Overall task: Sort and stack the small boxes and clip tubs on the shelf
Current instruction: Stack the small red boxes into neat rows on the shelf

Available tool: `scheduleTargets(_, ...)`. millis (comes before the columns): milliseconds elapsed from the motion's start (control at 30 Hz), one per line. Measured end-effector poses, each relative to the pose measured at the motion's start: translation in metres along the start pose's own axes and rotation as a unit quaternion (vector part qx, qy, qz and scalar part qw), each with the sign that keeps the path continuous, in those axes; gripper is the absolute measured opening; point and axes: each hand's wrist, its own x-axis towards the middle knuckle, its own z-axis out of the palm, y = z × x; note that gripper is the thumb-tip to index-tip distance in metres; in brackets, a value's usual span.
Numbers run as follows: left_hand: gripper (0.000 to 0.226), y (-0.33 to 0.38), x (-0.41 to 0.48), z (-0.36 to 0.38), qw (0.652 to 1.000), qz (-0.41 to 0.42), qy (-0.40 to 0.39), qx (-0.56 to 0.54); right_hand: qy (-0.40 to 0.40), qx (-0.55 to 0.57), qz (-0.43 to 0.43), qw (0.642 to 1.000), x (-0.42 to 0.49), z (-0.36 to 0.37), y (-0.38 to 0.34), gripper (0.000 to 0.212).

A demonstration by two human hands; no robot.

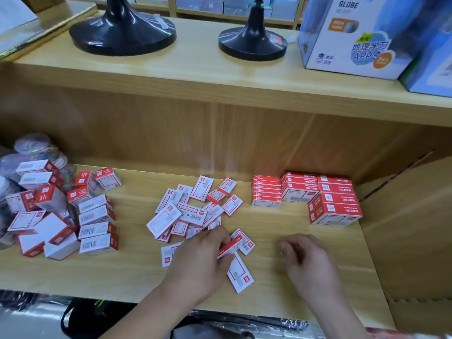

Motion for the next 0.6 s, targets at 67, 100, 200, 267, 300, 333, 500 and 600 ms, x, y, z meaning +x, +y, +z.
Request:
scheduleTargets(67, 0.018, 0.001, 0.001, -0.003, 0.997, -0.012, -0.011, -0.076, -0.015, 0.076, -0.022, 0.997, -0.001, -0.004, -0.014, 0.021)
scheduleTargets(100, 0.018, 0.003, 0.002, -0.004, 0.993, -0.016, -0.013, -0.114, -0.036, 0.123, -0.027, 0.991, -0.002, -0.006, -0.023, 0.018)
scheduleTargets(200, 0.019, 0.012, 0.003, -0.008, 0.984, 0.005, -0.024, -0.175, -0.136, 0.231, -0.021, 0.963, -0.006, -0.009, -0.052, 0.019)
scheduleTargets(267, 0.022, 0.016, 0.004, -0.008, 0.977, 0.015, -0.041, -0.209, -0.176, 0.274, -0.008, 0.945, -0.007, -0.008, -0.06, 0.024)
scheduleTargets(300, 0.024, 0.017, 0.004, -0.008, 0.975, 0.017, -0.042, -0.219, -0.17, 0.284, 0.005, 0.944, -0.006, -0.008, -0.061, 0.024)
scheduleTargets(333, 0.027, 0.016, 0.005, -0.008, 0.974, 0.014, -0.038, -0.222, -0.154, 0.296, 0.023, 0.942, -0.004, -0.008, -0.061, 0.022)
scheduleTargets(500, 0.038, 0.01, 0.001, -0.013, 0.973, -0.016, -0.016, -0.231, -0.104, 0.39, 0.106, 0.909, -0.001, -0.013, -0.06, 0.011)
scheduleTargets(600, 0.032, 0.012, 0.001, -0.012, 0.969, -0.023, 0.003, -0.247, -0.094, 0.406, 0.107, 0.903, -0.002, -0.011, -0.063, 0.006)
